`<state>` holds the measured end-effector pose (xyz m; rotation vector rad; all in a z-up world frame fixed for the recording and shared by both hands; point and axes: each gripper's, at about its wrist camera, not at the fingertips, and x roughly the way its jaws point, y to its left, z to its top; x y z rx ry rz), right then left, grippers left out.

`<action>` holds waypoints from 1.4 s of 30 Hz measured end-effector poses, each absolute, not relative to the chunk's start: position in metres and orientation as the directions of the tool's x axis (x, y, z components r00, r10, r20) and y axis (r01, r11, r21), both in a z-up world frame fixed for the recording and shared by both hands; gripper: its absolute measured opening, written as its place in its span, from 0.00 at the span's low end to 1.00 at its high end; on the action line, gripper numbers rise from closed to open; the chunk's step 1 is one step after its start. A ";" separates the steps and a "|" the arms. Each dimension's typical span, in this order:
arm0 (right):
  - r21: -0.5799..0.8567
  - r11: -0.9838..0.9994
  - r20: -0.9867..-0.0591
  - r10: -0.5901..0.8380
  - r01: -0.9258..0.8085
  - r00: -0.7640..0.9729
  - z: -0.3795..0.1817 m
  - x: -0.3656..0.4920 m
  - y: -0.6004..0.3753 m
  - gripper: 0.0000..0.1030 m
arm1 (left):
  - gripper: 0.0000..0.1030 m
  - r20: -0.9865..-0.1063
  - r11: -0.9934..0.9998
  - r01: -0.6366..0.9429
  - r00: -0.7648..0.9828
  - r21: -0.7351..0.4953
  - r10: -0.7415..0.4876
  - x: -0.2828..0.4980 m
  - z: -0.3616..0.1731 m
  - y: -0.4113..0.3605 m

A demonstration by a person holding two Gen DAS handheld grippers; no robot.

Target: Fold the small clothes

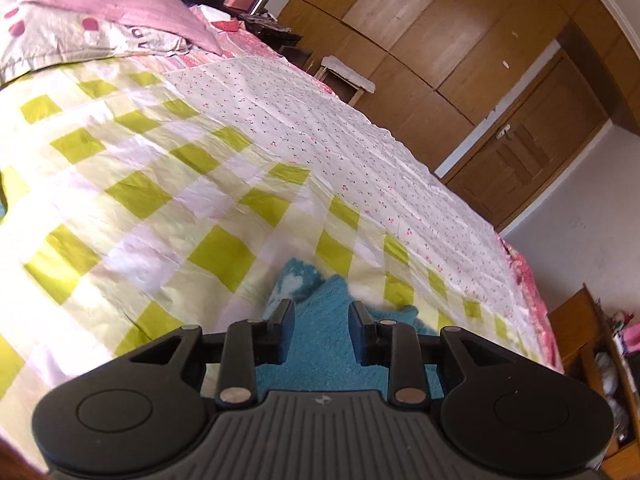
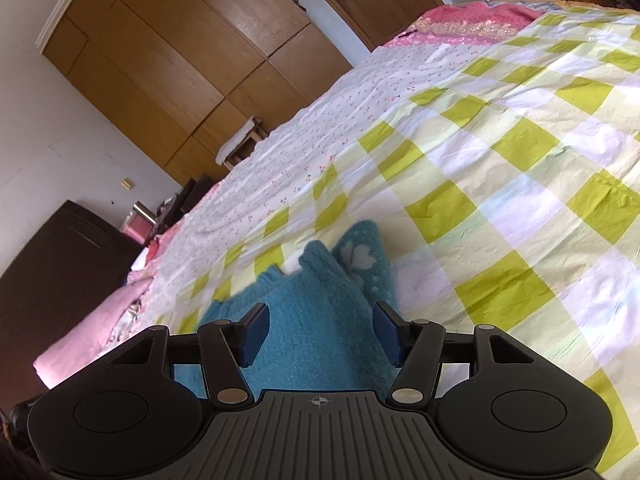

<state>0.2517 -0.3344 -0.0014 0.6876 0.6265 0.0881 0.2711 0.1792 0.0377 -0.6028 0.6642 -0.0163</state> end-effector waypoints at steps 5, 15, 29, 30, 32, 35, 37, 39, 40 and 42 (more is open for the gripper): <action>0.507 0.856 -0.557 0.234 0.104 0.797 -0.003 0.256 -0.317 0.57 | 0.36 -0.630 0.929 -0.093 0.758 -0.357 -0.167 0.275 0.027 0.150; 0.275 0.952 -0.646 0.080 0.134 0.759 -0.012 0.264 -0.299 0.15 | 0.37 -0.671 0.996 -0.013 0.740 -0.088 -0.050 0.280 0.000 0.111; 0.350 0.922 -0.638 0.109 0.162 0.762 -0.013 0.262 -0.313 0.21 | 0.36 -0.687 0.992 -0.094 0.727 -0.080 0.014 0.258 0.009 0.118; 0.354 0.921 -0.636 0.110 0.163 0.764 -0.011 0.261 -0.313 0.21 | 0.36 -0.687 0.993 -0.095 0.726 -0.074 0.018 0.255 0.011 0.117; 0.352 0.922 -0.625 0.106 0.159 0.773 -0.006 0.257 -0.311 0.21 | 0.36 -0.689 0.993 -0.099 0.724 -0.059 0.031 0.249 0.014 0.116; 0.330 0.932 -0.603 0.088 0.148 0.793 0.003 0.251 -0.306 0.21 | 0.36 -0.687 0.994 -0.104 0.725 -0.039 0.049 0.239 0.018 0.115; 0.323 0.937 -0.583 0.086 0.133 0.808 0.009 0.246 -0.304 0.21 | 0.36 -0.683 0.994 -0.105 0.728 -0.028 0.058 0.232 0.021 0.113; 0.310 0.944 -0.573 0.090 0.114 0.814 0.014 0.242 -0.301 0.21 | 0.36 -0.677 0.994 -0.105 0.733 -0.015 0.068 0.226 0.024 0.111; 0.305 0.946 -0.570 0.093 0.106 0.816 0.015 0.240 -0.300 0.21 | 0.36 -0.674 0.994 -0.105 0.735 -0.007 0.072 0.223 0.024 0.110; 0.290 0.952 -0.567 0.093 0.093 0.819 0.016 0.237 -0.296 0.21 | 0.36 -0.670 0.995 -0.101 0.737 0.013 0.083 0.217 0.025 0.106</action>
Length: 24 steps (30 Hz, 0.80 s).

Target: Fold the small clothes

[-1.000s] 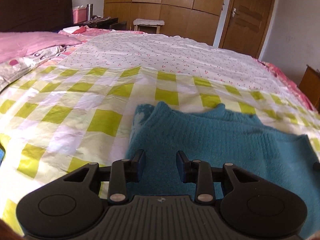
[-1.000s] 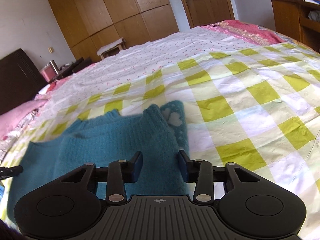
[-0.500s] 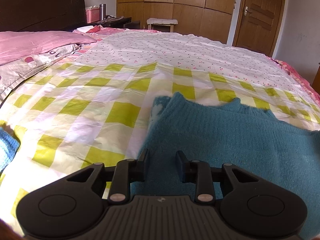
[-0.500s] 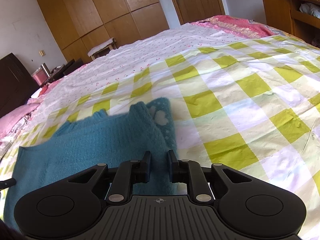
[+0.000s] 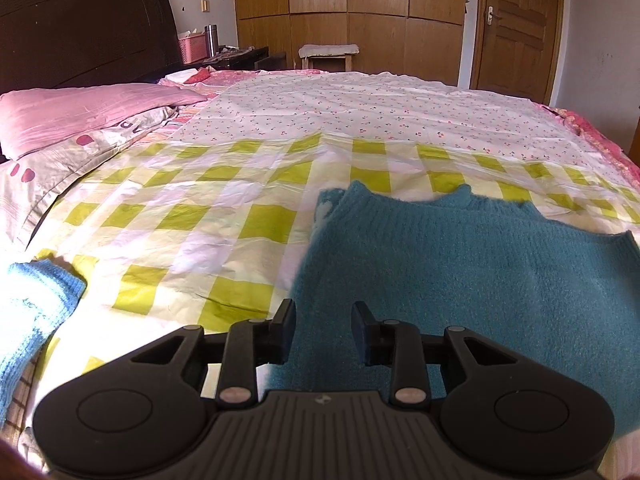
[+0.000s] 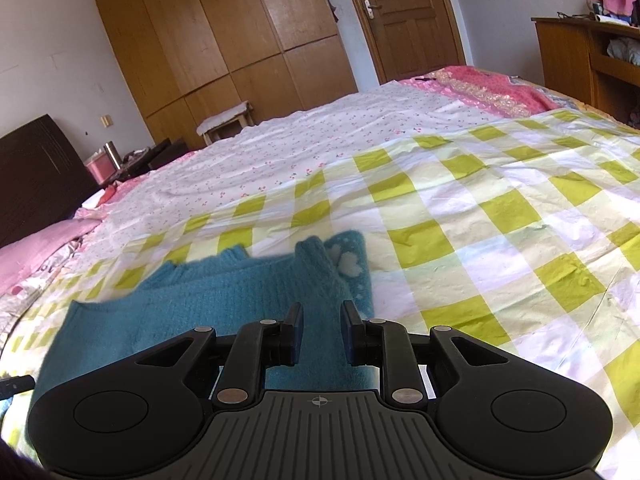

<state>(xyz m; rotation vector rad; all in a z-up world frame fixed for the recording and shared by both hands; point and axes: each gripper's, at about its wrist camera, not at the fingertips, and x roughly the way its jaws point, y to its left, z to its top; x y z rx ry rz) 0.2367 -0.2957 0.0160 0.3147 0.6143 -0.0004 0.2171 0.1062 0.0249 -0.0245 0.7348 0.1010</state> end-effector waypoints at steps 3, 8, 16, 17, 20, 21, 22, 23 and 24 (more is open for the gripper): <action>0.258 0.963 -0.571 0.086 0.079 0.816 0.015 0.234 -0.290 0.21 | 0.36 -0.665 0.995 -0.089 0.740 0.055 0.103 0.210 0.026 0.099; 0.235 0.968 -0.596 0.074 0.086 0.799 0.007 0.235 -0.290 0.21 | 0.37 -0.655 0.993 -0.068 0.746 0.102 0.118 0.202 0.028 0.090; 0.165 0.980 -0.628 0.017 0.112 0.778 0.001 0.235 -0.289 0.21 | 0.37 -0.660 0.991 -0.063 0.740 0.122 0.128 0.198 0.023 0.083; 0.163 0.980 -0.636 0.014 0.116 0.772 -0.001 0.236 -0.289 0.21 | 0.37 -0.659 0.990 -0.062 0.741 0.126 0.130 0.198 0.023 0.082; 0.160 0.980 -0.642 0.011 0.120 0.766 -0.004 0.236 -0.291 0.21 | 0.37 -0.651 0.987 -0.057 0.746 0.148 0.141 0.196 0.022 0.078; 0.158 0.980 -0.642 0.010 0.119 0.767 -0.004 0.236 -0.291 0.21 | 0.37 -0.649 0.987 -0.055 0.747 0.152 0.142 0.195 0.021 0.077; 0.157 0.980 -0.640 0.010 0.119 0.768 -0.003 0.235 -0.290 0.21 | 0.37 -0.649 0.986 -0.054 0.748 0.155 0.143 0.195 0.021 0.076; 0.154 0.981 -0.639 0.008 0.118 0.769 -0.002 0.235 -0.290 0.21 | 0.37 -0.648 0.986 -0.053 0.748 0.157 0.143 0.195 0.021 0.075; 0.151 0.982 -0.637 0.007 0.117 0.771 -0.001 0.235 -0.290 0.21 | 0.37 -0.648 0.986 -0.051 0.748 0.159 0.143 0.194 0.022 0.074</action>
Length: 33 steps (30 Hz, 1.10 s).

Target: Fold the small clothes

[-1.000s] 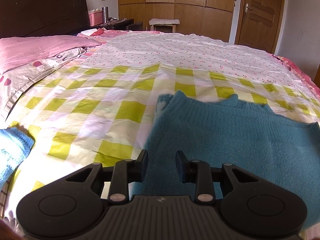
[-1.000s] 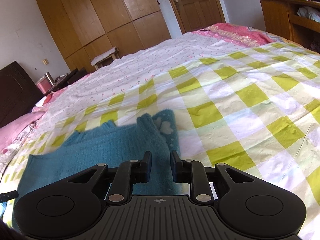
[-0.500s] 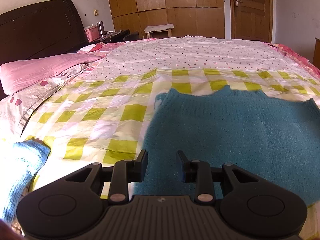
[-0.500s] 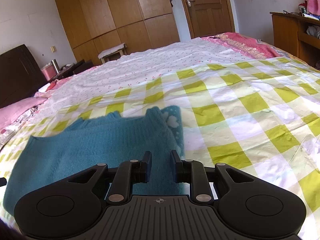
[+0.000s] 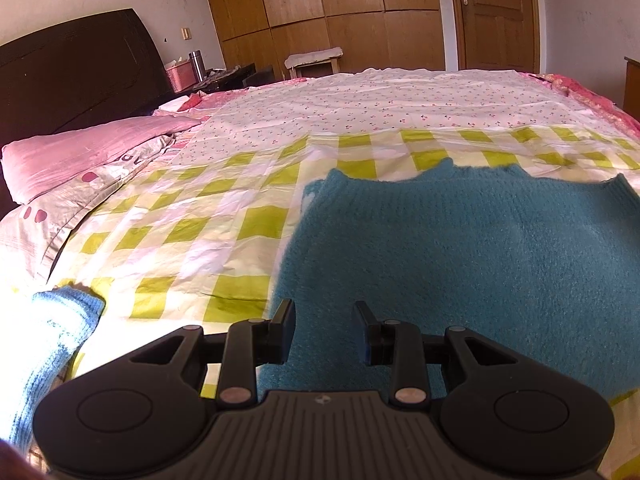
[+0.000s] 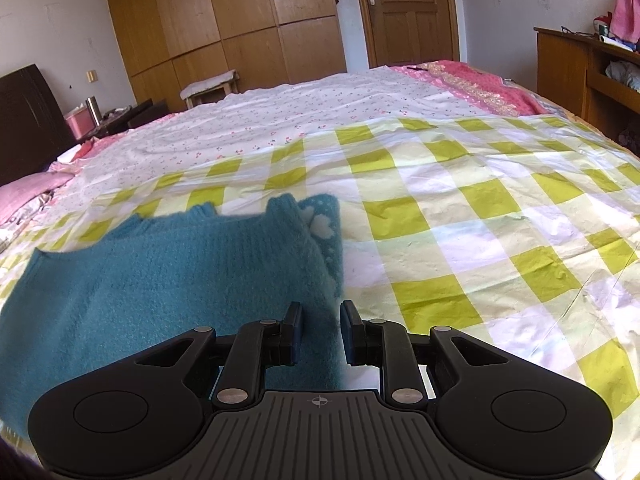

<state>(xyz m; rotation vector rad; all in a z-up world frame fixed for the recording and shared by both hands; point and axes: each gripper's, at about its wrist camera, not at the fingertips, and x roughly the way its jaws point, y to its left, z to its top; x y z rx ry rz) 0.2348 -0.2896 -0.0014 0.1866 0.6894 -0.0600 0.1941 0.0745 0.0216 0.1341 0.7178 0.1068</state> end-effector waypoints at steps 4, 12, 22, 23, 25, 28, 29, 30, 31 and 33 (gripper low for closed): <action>0.145 0.983 -0.632 0.003 0.115 0.775 0.002 0.233 -0.289 0.21 | 0.37 -0.643 0.985 -0.049 0.751 0.168 0.147 0.192 0.022 0.072; 0.130 0.985 -0.622 -0.009 0.114 0.783 0.007 0.229 -0.289 0.21 | 0.38 -0.640 0.981 -0.036 0.753 0.189 0.151 0.187 0.021 0.066; 0.060 0.995 -0.591 -0.031 0.083 0.806 0.013 0.220 -0.282 0.21 | 0.38 -0.671 0.985 -0.052 0.726 0.165 0.151 0.183 0.015 0.068; 0.057 0.995 -0.588 -0.031 0.080 0.809 0.014 0.219 -0.281 0.21 | 0.38 -0.671 0.985 -0.055 0.726 0.164 0.152 0.182 0.016 0.068; 0.055 0.996 -0.578 -0.028 0.073 0.815 0.016 0.217 -0.280 0.21 | 0.38 -0.669 0.985 -0.058 0.727 0.164 0.154 0.179 0.017 0.068; 0.041 0.997 -0.556 -0.030 0.064 0.831 0.020 0.212 -0.276 0.21 | 0.38 -0.668 0.985 -0.061 0.728 0.163 0.156 0.176 0.019 0.068; 0.036 0.997 -0.548 -0.031 0.061 0.836 0.021 0.210 -0.275 0.21 | 0.38 -0.669 0.985 -0.062 0.727 0.161 0.156 0.175 0.019 0.068; 0.032 0.998 -0.541 -0.031 0.058 0.841 0.023 0.208 -0.274 0.21 | 0.38 -0.670 0.985 -0.063 0.726 0.159 0.154 0.174 0.020 0.068; 0.027 0.998 -0.532 -0.032 0.055 0.846 0.025 0.206 -0.272 0.21 | 0.39 -0.670 0.986 -0.063 0.726 0.155 0.152 0.173 0.020 0.068; 0.013 0.999 -0.514 -0.034 0.048 0.857 0.028 0.202 -0.269 0.21 | 0.40 -0.670 0.986 -0.065 0.727 0.151 0.150 0.171 0.021 0.069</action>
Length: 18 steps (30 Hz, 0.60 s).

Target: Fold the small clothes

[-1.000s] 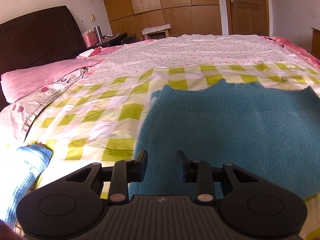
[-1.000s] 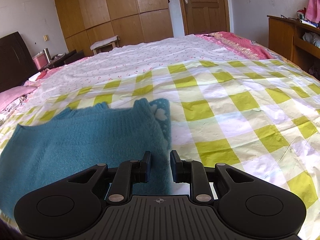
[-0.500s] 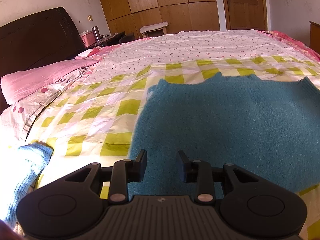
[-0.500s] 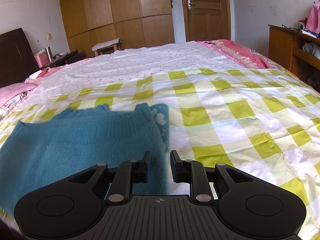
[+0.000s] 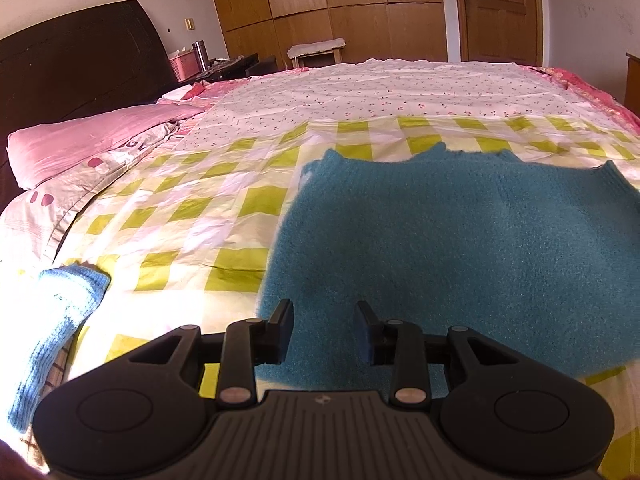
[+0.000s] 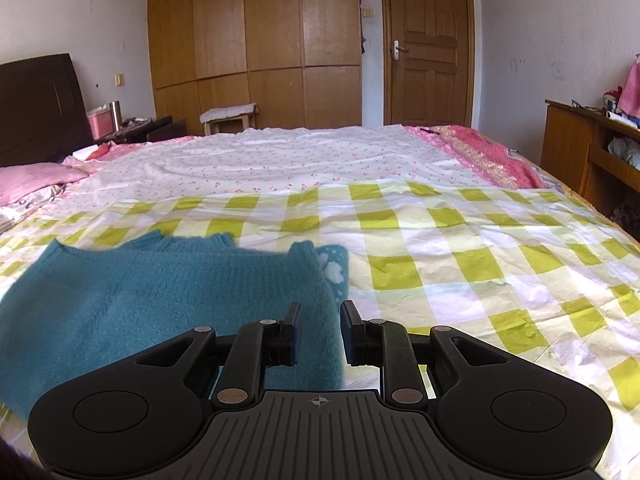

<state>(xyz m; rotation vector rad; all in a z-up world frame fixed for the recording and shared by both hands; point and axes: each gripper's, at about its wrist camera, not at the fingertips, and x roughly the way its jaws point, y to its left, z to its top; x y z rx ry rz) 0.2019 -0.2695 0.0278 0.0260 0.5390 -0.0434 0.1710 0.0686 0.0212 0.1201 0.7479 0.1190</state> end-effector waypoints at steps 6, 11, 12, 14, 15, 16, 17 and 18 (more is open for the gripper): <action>-0.018 1.000 -0.462 -0.023 0.017 0.887 0.036 0.190 -0.261 0.21 | 0.43 -0.668 0.986 -0.066 0.729 0.151 0.151 0.162 0.025 0.069; -0.013 1.000 -0.400 0.015 -0.022 0.917 0.048 0.179 -0.254 0.22 | 0.43 -0.658 0.985 -0.067 0.736 0.162 0.158 0.154 0.032 0.069; -0.017 0.999 -0.390 0.018 -0.027 0.921 0.049 0.177 -0.253 0.22 | 0.43 -0.657 0.985 -0.069 0.737 0.161 0.159 0.153 0.033 0.069; -0.029 0.999 -0.369 0.024 -0.038 0.929 0.053 0.172 -0.250 0.22 | 0.44 -0.655 0.985 -0.073 0.739 0.158 0.160 0.150 0.034 0.069; -0.032 0.999 -0.364 0.028 -0.043 0.931 0.054 0.171 -0.249 0.23 | 0.44 -0.655 0.985 -0.074 0.739 0.155 0.159 0.149 0.034 0.069; -0.033 0.998 -0.360 0.031 -0.046 0.932 0.055 0.170 -0.248 0.23 | 0.44 -0.656 0.986 -0.074 0.738 0.152 0.156 0.148 0.034 0.069; -0.034 0.998 -0.357 0.035 -0.050 0.934 0.055 0.168 -0.247 0.23 | 0.44 -0.657 0.986 -0.074 0.737 0.150 0.155 0.147 0.034 0.069; -0.036 0.998 -0.355 0.037 -0.053 0.934 0.056 0.167 -0.246 0.24 | 0.44 -0.658 0.986 -0.073 0.737 0.149 0.154 0.147 0.034 0.068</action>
